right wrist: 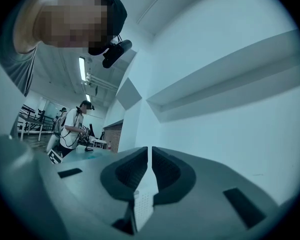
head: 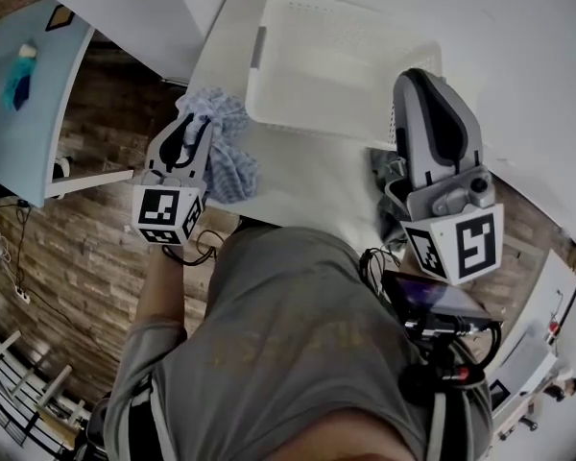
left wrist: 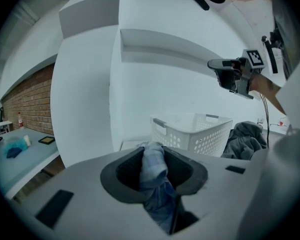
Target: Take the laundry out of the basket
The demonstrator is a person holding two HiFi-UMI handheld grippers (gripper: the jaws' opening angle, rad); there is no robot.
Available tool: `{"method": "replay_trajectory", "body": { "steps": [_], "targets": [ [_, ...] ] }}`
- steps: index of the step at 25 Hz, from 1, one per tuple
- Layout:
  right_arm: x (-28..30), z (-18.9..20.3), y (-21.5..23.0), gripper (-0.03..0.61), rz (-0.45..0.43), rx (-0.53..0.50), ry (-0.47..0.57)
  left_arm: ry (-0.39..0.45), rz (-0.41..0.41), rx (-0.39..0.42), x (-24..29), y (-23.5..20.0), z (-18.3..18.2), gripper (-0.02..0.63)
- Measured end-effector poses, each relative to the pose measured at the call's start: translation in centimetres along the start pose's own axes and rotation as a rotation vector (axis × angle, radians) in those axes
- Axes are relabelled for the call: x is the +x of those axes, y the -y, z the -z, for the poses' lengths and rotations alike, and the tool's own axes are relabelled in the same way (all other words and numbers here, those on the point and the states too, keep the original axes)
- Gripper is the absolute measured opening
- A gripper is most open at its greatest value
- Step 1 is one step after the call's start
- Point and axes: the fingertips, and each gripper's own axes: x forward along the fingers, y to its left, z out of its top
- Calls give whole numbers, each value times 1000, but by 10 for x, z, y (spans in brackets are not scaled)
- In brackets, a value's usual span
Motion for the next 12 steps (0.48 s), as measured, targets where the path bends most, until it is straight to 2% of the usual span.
{"method": "replay_trajectory", "body": {
  "steps": [6,12],
  "targets": [
    [3,-2,-2,31,-4,-15,-6,-42,14,-26,24,10,33,129],
    [6,0,0,31,-2,-15,-13,-29,-20,-28,31,7,33,172]
  ]
}}
